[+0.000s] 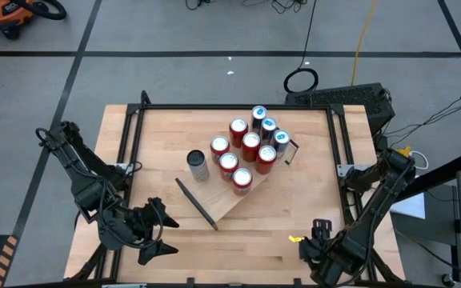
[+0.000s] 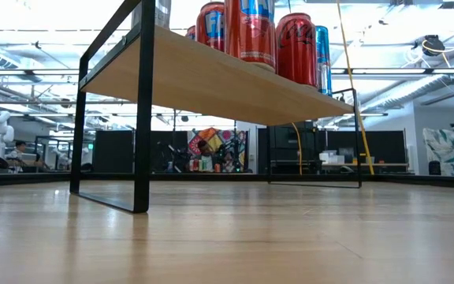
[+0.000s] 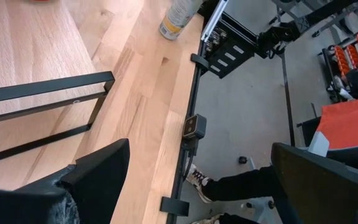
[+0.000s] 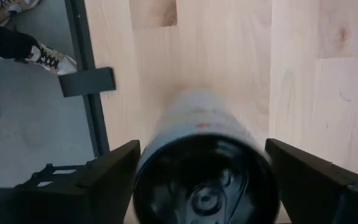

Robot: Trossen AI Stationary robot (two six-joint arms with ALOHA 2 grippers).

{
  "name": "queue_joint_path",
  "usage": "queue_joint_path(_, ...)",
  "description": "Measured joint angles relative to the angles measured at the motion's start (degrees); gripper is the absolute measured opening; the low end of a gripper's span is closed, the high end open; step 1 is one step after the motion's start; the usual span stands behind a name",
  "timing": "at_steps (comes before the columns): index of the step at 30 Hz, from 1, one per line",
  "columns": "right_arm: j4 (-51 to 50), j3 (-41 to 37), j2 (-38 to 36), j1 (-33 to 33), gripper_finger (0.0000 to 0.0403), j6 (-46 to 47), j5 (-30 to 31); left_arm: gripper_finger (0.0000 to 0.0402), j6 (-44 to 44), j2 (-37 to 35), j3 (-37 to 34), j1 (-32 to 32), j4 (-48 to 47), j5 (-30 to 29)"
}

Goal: Place canned beverage on shelf
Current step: Put the right white soda can on the shelf

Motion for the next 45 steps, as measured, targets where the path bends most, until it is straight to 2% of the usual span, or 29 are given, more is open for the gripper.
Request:
queue_joint_path(14, 0.44, 0.00, 0.02, 1.10, 0.0308, 1.63, 0.32, 0.0392, 0.03, 0.00, 0.00, 0.00, 0.02, -0.21)
queue_joint_path(24, 0.53, 0.09, 0.02, 1.10, 0.0224, 2.00, 0.35, 0.0392, 0.05, 0.00, 0.00, 0.00, 0.02, -0.28)
queue_joint_path(34, 2.12, 1.12, 0.15, -0.01, 0.0233, 8.60, -0.14, 0.0392, 0.37, 0.00, 0.00, 0.17, 3.80, -1.59)
queue_joint_path(45, 4.27, 8.36, 0.13, -3.38, 0.0228, 9.66, 0.00, 0.0392, 6.49, 0.00, 0.00, 0.17, 9.75, -5.92)
